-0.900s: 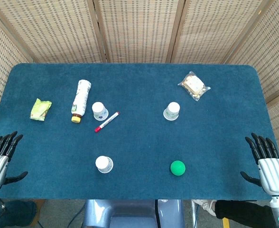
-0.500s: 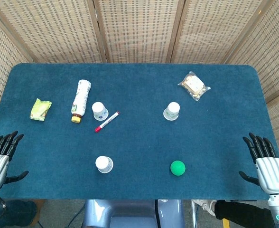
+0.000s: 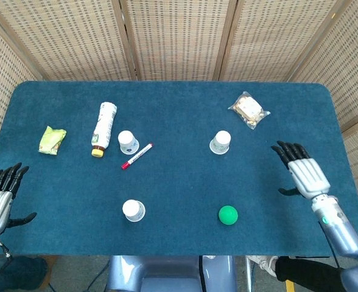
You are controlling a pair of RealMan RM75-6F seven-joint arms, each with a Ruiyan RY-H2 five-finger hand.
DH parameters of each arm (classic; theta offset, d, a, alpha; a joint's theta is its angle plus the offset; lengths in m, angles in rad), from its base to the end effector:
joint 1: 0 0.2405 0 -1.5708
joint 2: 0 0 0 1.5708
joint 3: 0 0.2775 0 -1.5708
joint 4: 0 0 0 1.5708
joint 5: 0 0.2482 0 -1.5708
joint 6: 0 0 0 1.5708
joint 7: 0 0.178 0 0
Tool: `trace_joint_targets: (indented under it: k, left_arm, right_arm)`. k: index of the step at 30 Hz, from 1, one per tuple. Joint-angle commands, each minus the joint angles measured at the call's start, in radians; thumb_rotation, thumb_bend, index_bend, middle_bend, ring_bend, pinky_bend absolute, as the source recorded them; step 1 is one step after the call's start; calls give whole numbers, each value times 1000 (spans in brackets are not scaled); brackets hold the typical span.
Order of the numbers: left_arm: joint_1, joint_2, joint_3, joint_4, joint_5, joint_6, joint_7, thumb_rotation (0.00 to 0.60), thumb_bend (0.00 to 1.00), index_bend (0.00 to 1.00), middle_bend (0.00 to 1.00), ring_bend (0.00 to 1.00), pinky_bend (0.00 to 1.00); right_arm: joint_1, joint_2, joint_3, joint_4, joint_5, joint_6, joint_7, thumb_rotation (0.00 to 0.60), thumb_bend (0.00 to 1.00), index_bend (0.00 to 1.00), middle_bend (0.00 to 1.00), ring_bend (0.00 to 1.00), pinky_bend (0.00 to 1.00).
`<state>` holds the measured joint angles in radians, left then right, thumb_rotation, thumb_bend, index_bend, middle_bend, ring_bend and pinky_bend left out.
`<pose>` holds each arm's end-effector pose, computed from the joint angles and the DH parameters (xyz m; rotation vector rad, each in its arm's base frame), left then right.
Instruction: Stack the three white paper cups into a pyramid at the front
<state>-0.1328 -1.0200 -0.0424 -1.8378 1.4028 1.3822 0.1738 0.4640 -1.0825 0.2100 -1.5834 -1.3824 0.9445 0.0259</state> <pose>-0.3121 0.2274 0.1301 -1.4407 -0.9645 -0.7965 -0.2744 -0.3745 0.1026 1.7119 -0.9616 0.8608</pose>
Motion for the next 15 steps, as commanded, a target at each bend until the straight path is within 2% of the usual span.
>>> trace_joint_targets:
  k: [1,7,15]
  left_arm:
    - [-20,-20,-27,4,-70,-27,43,600,31,0,0,0,0]
    - [-40,-35,-50,13,-152,-55,78,600,34,0,0,0,0]
    - [-65,-49,-66,31,-232,-92,107,600,37,0,0,0,0]
  right_arm:
    - [334,-156,122,249,235,-384,23,600,0,0,0,0,0]
    - [489,-287,106,441,320,-499,-55,600,0,2,0,0,0]
    - [588,-435,79,648,366,-562,-64,600,62,62,28,0,0]
